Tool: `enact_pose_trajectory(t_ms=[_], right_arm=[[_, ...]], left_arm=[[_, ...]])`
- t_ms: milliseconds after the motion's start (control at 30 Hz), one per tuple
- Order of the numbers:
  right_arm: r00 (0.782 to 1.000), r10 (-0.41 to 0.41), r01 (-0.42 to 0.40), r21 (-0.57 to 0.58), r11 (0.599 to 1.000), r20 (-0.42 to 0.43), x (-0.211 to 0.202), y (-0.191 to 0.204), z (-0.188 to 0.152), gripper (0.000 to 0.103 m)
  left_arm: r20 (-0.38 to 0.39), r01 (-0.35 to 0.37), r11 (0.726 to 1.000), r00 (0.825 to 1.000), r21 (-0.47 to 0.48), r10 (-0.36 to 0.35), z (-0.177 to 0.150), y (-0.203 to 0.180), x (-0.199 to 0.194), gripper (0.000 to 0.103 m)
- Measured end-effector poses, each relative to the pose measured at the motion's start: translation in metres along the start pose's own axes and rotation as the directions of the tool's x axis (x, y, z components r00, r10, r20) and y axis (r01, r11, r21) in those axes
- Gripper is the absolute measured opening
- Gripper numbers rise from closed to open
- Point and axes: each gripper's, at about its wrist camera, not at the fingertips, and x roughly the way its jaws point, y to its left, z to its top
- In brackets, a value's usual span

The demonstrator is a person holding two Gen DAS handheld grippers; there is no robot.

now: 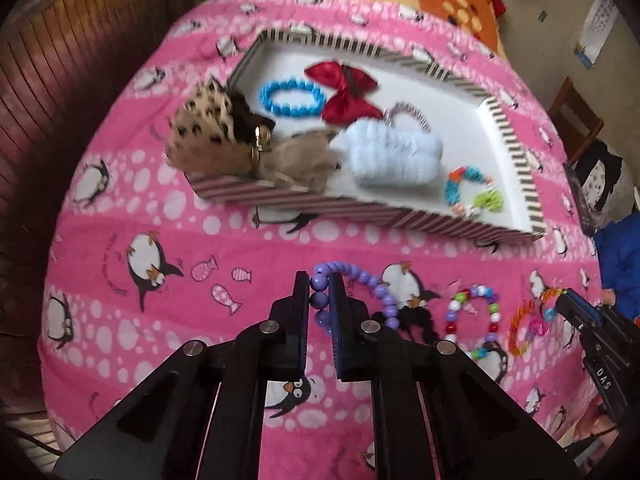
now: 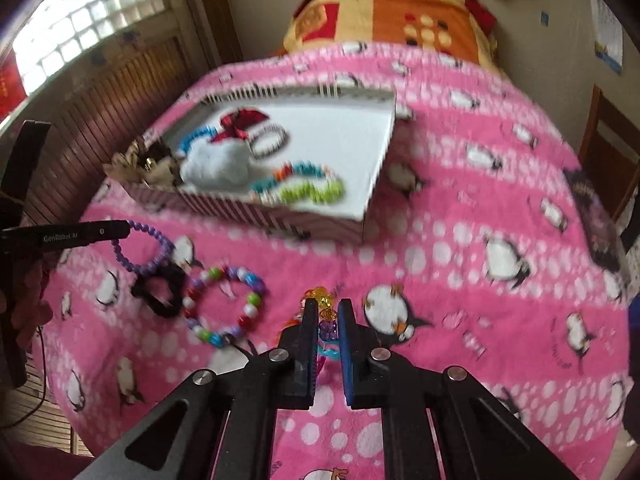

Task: Organize jewelry
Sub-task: 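Grasp purple bead bracelet with left tool while right tool grasps orange crystal bracelet, then carry purple and orange bracelets into the tray and open both tools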

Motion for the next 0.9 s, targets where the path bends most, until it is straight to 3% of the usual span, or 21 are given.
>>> enact_pose_trajectory(t_ms=[367, 600, 733, 833, 900], right_arm=[[0.994, 0.003, -0.001, -0.017, 1.0, 0.109, -0.044, 0.006, 0.032, 0.009], [0.99, -0.008, 0.012, -0.027, 1.0, 0.141, -0.052, 0.006, 0.048, 0.009], [1.0, 0.018, -0.019, 0.033, 0.999, 0.025, -0.027, -0.014, 0.041, 0.011], [0.997, -0.013, 0.018, 0.06, 0.998, -0.077, 0.007, -0.029, 0.022, 0.041], [0.994, -0.021, 0.032, 0.097, 0.995, -0.104, 0.025, -0.041, 0.009, 0.041]], left_arm=[[0.109, 0.022, 0.998, 0.994, 0.052, -0.028, 0.018, -0.011, -0.058, 0.008], [0.142, 0.014, 0.996, 0.99, 0.083, -0.026, 0.029, -0.02, -0.069, 0.008], [0.136, 0.024, 0.997, 0.99, 0.079, -0.035, 0.027, -0.022, -0.065, 0.008], [0.118, 0.026, 0.997, 0.992, 0.076, -0.035, 0.024, -0.022, -0.059, 0.008], [0.107, 0.023, 0.997, 0.994, 0.073, -0.031, 0.022, -0.022, -0.056, 0.008]])
